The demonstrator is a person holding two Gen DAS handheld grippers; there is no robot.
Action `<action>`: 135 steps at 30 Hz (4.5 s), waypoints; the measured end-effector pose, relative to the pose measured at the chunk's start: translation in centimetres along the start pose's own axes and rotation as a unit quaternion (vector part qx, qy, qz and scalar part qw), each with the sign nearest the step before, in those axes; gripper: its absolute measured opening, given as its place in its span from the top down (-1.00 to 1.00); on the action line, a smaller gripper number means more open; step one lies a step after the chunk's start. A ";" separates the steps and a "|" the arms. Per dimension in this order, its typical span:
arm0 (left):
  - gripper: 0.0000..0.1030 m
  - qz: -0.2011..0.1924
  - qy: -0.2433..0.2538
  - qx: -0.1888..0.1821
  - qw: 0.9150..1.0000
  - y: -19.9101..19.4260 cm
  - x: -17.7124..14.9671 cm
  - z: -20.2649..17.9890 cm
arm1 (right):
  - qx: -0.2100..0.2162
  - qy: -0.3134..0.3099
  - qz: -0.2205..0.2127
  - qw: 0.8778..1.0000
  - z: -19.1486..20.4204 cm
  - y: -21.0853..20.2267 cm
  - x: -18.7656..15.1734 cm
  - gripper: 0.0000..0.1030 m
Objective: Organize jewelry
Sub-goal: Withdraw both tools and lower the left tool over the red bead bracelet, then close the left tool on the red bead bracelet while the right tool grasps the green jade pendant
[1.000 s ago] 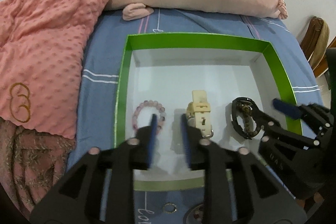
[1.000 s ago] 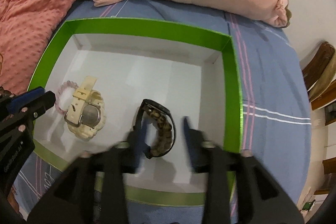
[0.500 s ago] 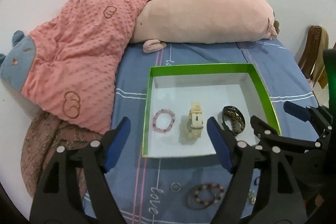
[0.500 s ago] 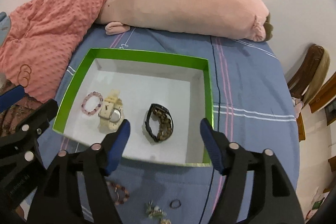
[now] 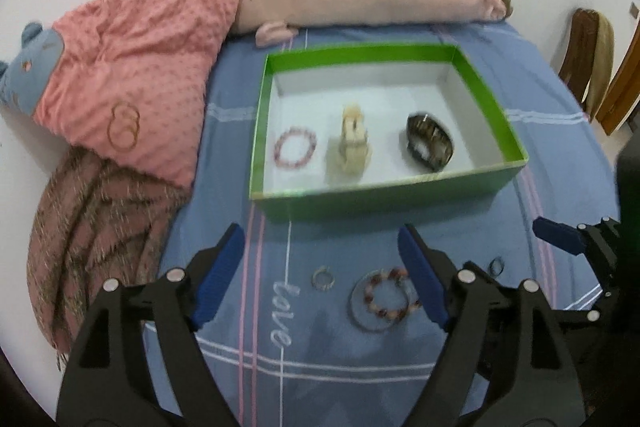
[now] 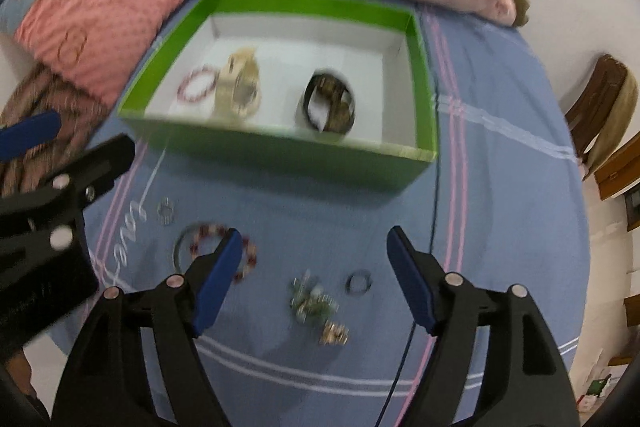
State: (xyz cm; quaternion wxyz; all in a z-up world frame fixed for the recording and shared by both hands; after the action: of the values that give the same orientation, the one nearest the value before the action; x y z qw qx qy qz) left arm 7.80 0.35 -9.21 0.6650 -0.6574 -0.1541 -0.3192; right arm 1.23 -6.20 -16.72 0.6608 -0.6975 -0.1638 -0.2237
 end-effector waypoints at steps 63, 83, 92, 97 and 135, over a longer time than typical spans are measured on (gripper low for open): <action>0.38 0.129 -0.009 -0.131 0.983 6.3 -9.9 0.2 | -0.005 0.003 0.076 0.997 -2.7 2.7 -7.3 -0.22; 0.40 0.133 0.103 -0.191 0.967 4.2 -11.7 -5.2 | -0.003 0.001 0.080 0.997 -2.5 2.7 -7.2 -0.22; 0.40 0.138 0.140 -0.177 0.964 4.4 -12.2 -5.3 | 0.000 0.007 0.083 0.997 -2.8 2.7 -7.6 -0.22; 0.43 0.137 0.145 -0.173 0.965 4.7 -12.4 -5.3 | -0.005 0.003 0.085 0.996 -2.7 2.9 -7.5 -0.22; 0.58 0.119 0.158 -0.166 0.966 4.6 -11.2 -5.0 | -0.001 0.006 0.086 0.996 -2.5 4.8 -7.0 -0.22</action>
State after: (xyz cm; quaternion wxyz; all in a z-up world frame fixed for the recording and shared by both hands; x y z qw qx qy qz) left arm 1.18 -2.37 -20.24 0.5957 -0.7135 0.0874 -0.3583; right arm -2.42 -8.57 -24.42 0.6777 -0.7083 -0.0991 -0.1708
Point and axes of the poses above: each gripper's, at about its wrist camera, not at the fingertips, and y roughly the way its jaws point, z to its left, x to its top, the point moved 10 cm from there along y, roughly the way its jaws point, and after that the axes turned 7 degrees about -z, right-handed, at the moved point
